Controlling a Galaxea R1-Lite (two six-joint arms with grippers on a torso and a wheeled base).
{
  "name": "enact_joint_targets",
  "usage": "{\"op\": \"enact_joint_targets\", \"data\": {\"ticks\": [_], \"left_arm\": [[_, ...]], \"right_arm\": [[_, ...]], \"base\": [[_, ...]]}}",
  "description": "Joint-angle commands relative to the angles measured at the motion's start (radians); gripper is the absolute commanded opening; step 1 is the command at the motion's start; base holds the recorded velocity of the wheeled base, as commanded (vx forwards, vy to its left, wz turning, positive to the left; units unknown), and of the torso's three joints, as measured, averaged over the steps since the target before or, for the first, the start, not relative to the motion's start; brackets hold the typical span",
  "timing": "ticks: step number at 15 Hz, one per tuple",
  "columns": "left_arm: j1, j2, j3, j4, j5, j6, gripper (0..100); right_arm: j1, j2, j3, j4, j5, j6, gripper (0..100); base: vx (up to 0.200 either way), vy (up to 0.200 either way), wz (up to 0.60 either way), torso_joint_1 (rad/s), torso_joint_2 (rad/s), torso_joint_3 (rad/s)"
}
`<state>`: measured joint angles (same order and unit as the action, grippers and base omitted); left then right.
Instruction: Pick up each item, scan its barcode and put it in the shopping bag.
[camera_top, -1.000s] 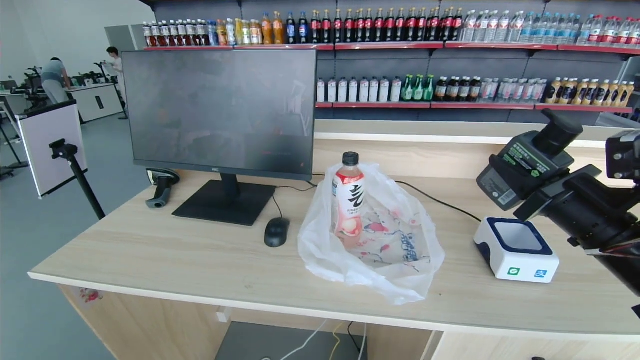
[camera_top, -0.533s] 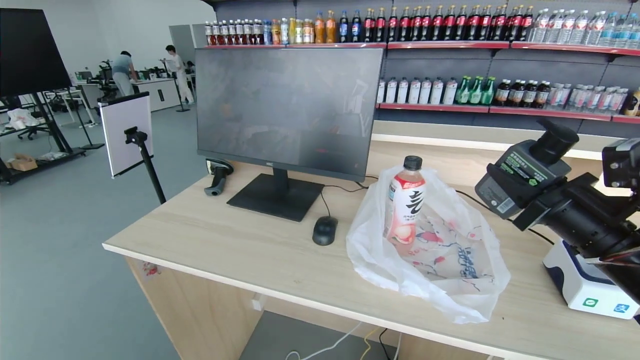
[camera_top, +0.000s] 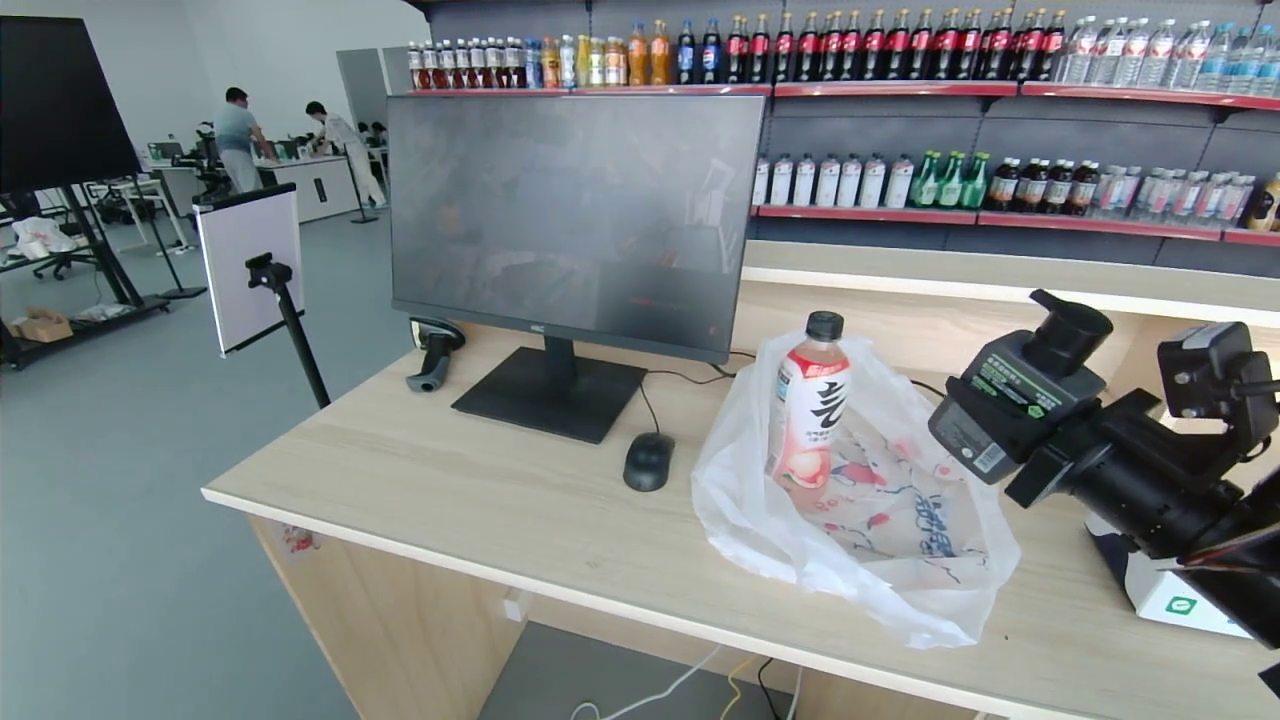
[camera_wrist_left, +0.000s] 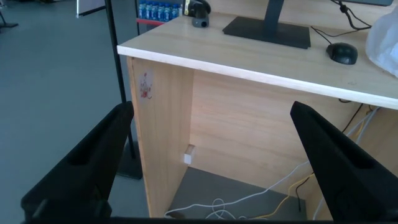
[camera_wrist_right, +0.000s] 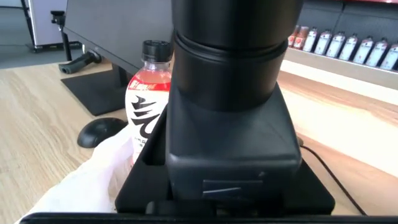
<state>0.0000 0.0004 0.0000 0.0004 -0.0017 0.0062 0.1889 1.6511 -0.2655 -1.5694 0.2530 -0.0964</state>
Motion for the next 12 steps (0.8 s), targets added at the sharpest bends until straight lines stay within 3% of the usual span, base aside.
{"op": "enact_joint_targets", "data": {"ticks": [1,8,12], "left_arm": [[0.000,0.000,0.000,0.000,0.000,0.000,100],[0.000,0.000,0.000,0.001,0.000,0.001,100],[0.000,0.000,0.000,0.001,0.000,0.001,100]], "right_arm": [[0.047,0.052,0.012,-0.001,0.000,0.000,0],[0.066,0.208,-0.055,-0.001,-0.001,0.000,0],[0.021,0.308,-0.135,-0.001,0.000,0.021,0]], "base": [[0.000,0.000,0.00,0.000,0.00,0.000],[0.000,0.000,0.00,0.000,0.00,0.000],[0.000,0.000,0.00,0.000,0.00,0.000]]}}
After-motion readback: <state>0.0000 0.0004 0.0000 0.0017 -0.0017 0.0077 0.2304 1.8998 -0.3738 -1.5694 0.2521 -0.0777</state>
